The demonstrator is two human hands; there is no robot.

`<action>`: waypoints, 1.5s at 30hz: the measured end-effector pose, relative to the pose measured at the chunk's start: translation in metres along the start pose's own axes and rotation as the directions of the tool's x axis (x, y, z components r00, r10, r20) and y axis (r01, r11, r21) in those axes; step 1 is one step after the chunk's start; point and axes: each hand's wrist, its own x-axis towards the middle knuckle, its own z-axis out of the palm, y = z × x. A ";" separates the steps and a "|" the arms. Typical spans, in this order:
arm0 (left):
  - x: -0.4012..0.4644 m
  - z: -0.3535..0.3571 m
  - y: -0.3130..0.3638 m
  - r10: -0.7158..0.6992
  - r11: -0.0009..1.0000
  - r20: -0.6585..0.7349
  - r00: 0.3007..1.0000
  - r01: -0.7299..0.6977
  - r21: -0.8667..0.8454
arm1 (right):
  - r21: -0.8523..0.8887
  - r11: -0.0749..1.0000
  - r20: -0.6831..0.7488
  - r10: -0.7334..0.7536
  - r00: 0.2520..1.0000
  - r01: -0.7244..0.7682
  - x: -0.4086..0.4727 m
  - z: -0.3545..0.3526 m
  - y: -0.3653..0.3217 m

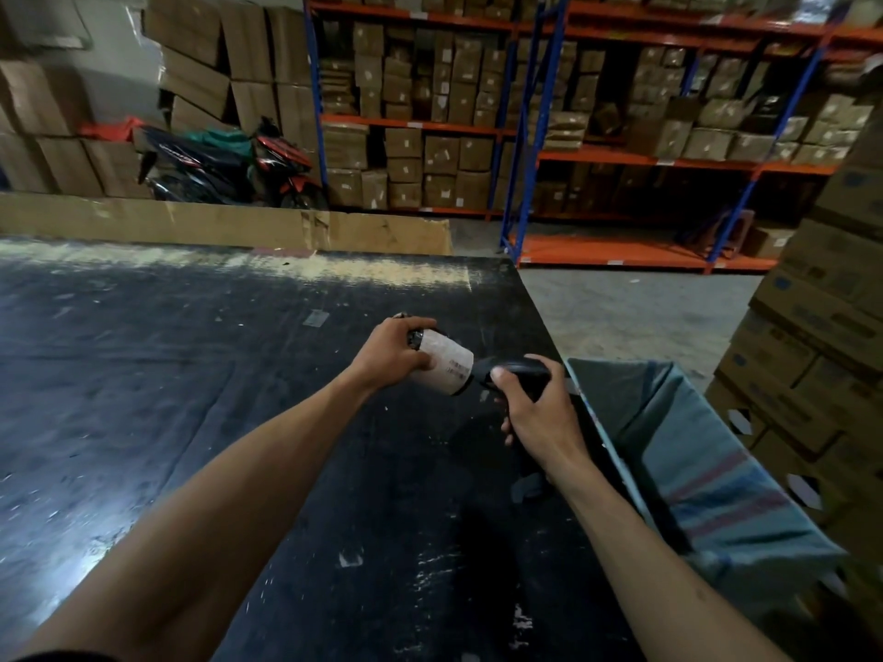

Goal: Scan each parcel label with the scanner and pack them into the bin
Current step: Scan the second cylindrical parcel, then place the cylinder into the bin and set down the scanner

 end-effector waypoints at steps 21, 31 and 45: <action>0.028 0.083 0.067 -0.052 0.940 0.152 0.987 0.100 -0.326 | -0.641 0.764 -0.024 0.073 0.997 -0.072 0.003 -0.063 0.057; 0.077 0.234 0.157 0.073 0.994 0.527 0.847 -0.021 -0.104 | -0.728 0.678 0.171 0.034 0.985 0.103 0.097 -0.199 0.102; 0.079 0.384 0.062 -0.153 0.755 0.304 0.940 -0.087 0.649 | -0.858 0.439 0.078 0.624 0.778 -0.266 0.176 -0.252 0.313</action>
